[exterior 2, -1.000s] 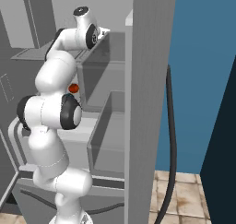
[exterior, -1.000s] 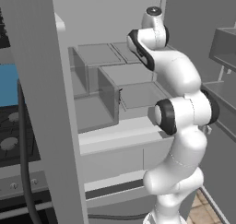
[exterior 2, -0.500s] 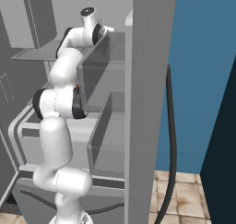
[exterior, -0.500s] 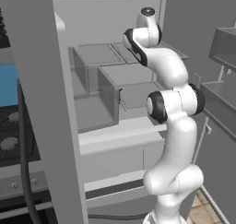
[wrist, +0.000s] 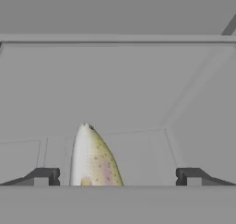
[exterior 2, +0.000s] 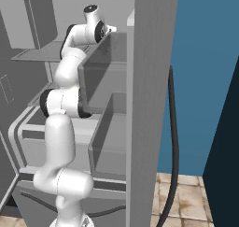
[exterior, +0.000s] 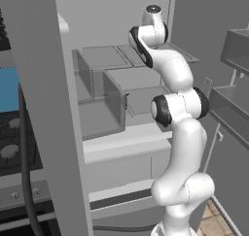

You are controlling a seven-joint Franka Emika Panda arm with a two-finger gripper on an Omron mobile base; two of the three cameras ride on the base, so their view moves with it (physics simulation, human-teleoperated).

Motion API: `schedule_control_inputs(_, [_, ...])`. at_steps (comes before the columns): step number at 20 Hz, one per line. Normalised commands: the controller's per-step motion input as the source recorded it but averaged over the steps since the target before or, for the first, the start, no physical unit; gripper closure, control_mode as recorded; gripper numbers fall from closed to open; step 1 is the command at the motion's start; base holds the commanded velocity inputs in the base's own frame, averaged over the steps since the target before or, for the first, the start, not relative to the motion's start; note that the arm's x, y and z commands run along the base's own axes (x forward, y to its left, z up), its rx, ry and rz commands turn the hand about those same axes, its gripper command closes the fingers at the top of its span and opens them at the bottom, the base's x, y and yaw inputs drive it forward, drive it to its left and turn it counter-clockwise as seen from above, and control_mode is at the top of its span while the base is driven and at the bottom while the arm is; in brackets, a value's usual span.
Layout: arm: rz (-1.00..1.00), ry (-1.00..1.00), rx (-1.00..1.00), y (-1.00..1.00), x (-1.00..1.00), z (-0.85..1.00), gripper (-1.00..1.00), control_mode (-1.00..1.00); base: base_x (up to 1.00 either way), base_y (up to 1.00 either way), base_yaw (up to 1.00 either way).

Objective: Place one tomato and one fish in each tupperware on the nearby counter, to pack two identical lunches.

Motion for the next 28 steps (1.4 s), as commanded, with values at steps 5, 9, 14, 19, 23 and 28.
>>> schedule_control_inputs(5, [-0.03,0.0,0.0,-0.01,-0.35,-0.32,-1.0,-1.0,0.0,0.0,0.0])
schedule_control_inputs(9, [-0.04,0.0,-0.01,0.0,-0.13,-0.41,-1.0,-1.0,0.0,0.0,0.0])
schedule_control_inputs(14, [-0.03,0.0,-0.01,0.0,0.23,-0.42,1.0,-1.0,0.0,0.0,0.0])
schedule_control_inputs(19, [0.0,-0.03,0.0,0.0,0.28,-0.16,1.0,-1.0,0.0,0.0,0.0])
schedule_control_inputs(23, [0.0,0.02,-0.02,0.1,-0.41,-0.46,1.0,-1.0,0.0,0.0,0.0])
schedule_control_inputs(28, [0.0,0.0,-0.03,0.41,-1.0,-0.74,1.0,-1.0,0.0,0.0,0.0])
